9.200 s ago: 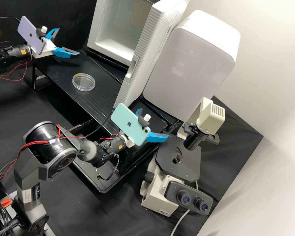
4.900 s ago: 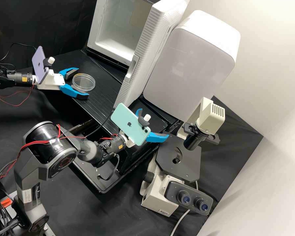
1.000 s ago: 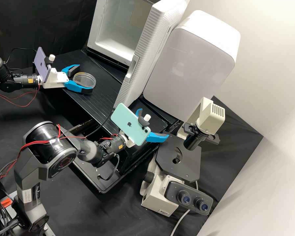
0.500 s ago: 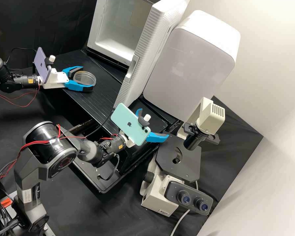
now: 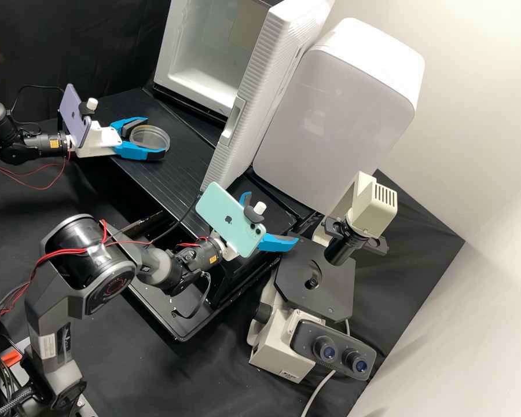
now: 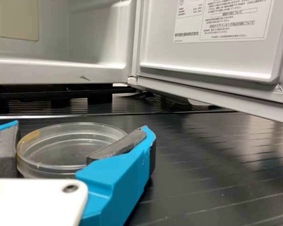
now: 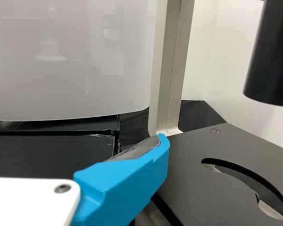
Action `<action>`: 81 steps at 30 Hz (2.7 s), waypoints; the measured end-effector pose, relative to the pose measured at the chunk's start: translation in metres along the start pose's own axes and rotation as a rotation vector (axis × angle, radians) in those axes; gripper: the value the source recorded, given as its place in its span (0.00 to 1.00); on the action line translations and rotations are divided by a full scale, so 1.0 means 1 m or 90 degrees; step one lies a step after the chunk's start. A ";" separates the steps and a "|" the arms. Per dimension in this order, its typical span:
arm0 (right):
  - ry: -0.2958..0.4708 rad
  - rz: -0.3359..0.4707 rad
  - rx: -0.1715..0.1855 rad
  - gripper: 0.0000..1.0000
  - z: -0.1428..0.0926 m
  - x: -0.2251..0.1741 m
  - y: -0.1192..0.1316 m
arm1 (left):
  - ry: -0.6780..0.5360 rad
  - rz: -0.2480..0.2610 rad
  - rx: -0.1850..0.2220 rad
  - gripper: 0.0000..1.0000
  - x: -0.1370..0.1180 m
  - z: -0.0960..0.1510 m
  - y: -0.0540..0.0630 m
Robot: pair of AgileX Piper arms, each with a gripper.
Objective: Place the petri dish in the incubator
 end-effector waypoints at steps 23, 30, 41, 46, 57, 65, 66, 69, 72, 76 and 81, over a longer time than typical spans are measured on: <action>0.000 0.000 0.000 1.00 0.000 0.000 0.000 | 0.021 -0.062 0.019 0.00 -0.003 -0.005 0.042; 0.000 0.000 0.000 1.00 0.000 0.000 0.000 | 0.010 -0.034 0.024 0.00 -0.005 0.001 0.062; 0.000 0.000 0.000 1.00 0.000 0.000 0.000 | -0.002 0.007 0.034 0.00 -0.010 0.007 0.087; 0.000 0.000 0.000 1.00 0.000 0.000 0.000 | -0.012 0.036 0.035 0.00 -0.012 0.011 0.100; 0.000 0.000 0.000 1.00 0.000 0.000 0.000 | -0.026 0.059 0.035 0.00 -0.016 0.020 0.114; 0.000 0.000 0.000 1.00 0.000 0.000 0.000 | -0.029 0.071 0.030 0.00 -0.008 0.026 0.121; 0.000 0.000 0.000 1.00 0.000 0.000 0.000 | -0.032 0.076 0.032 0.00 -0.005 0.028 0.124; 0.000 0.000 0.000 1.00 0.000 0.000 0.000 | -0.027 0.091 0.039 0.00 0.005 0.033 0.130; 0.000 0.000 0.000 1.00 0.000 0.000 0.000 | -0.013 0.099 0.040 0.00 0.017 0.035 0.136; 0.000 0.000 0.000 1.00 0.000 0.000 0.000 | 0.010 0.089 0.035 0.00 0.034 0.034 0.139; 0.000 0.000 0.000 1.00 0.000 0.000 0.000 | 0.034 0.078 0.019 0.00 0.059 0.034 0.143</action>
